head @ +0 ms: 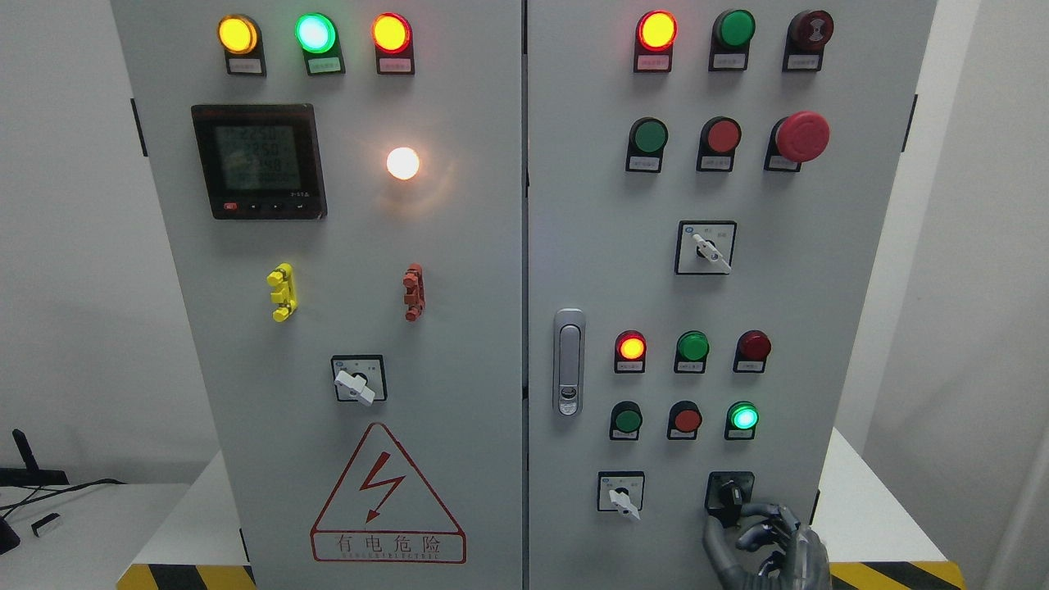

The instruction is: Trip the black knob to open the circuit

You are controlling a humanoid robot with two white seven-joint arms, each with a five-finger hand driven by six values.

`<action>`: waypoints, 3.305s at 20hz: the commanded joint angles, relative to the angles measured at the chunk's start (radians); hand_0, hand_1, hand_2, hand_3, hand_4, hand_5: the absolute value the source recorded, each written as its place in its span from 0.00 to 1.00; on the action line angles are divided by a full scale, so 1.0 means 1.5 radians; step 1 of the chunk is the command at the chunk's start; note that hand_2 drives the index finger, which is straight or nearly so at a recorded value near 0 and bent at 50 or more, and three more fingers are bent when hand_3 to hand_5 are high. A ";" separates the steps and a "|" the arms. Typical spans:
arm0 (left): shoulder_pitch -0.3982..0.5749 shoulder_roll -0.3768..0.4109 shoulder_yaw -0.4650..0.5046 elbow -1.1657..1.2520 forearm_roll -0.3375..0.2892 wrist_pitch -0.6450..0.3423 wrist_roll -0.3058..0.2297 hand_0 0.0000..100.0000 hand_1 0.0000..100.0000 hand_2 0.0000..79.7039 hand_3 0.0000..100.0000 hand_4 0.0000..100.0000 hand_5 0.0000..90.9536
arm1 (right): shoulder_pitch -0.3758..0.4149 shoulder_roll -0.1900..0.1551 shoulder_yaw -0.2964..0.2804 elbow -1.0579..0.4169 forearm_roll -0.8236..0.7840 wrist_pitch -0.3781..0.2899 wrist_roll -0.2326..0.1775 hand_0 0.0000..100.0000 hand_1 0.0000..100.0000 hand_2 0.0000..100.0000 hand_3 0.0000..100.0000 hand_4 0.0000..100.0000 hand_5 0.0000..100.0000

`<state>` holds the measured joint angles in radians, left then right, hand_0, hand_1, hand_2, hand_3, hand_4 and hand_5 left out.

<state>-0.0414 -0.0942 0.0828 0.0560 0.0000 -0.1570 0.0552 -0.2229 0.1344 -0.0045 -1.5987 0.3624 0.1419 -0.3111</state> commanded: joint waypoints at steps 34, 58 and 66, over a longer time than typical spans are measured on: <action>0.000 0.000 0.000 0.000 -0.020 0.000 0.000 0.12 0.39 0.00 0.00 0.00 0.00 | 0.089 -0.026 -0.040 -0.029 -0.004 -0.137 0.002 0.24 0.81 0.46 0.76 0.73 0.86; 0.000 -0.001 0.000 0.000 -0.020 0.000 0.000 0.12 0.39 0.00 0.00 0.00 0.00 | 0.308 -0.091 -0.055 -0.130 -0.220 -0.306 0.291 0.18 0.23 0.00 0.00 0.00 0.00; 0.000 0.000 0.000 0.000 -0.020 0.000 0.000 0.12 0.39 0.00 0.00 0.00 0.00 | 0.315 -0.092 -0.058 -0.147 -0.248 -0.305 0.291 0.14 0.23 0.00 0.03 0.00 0.00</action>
<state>-0.0414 -0.0941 0.0828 0.0561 0.0000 -0.1569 0.0552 0.2364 0.0171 -0.0857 -1.7733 0.0138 -0.3188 0.1251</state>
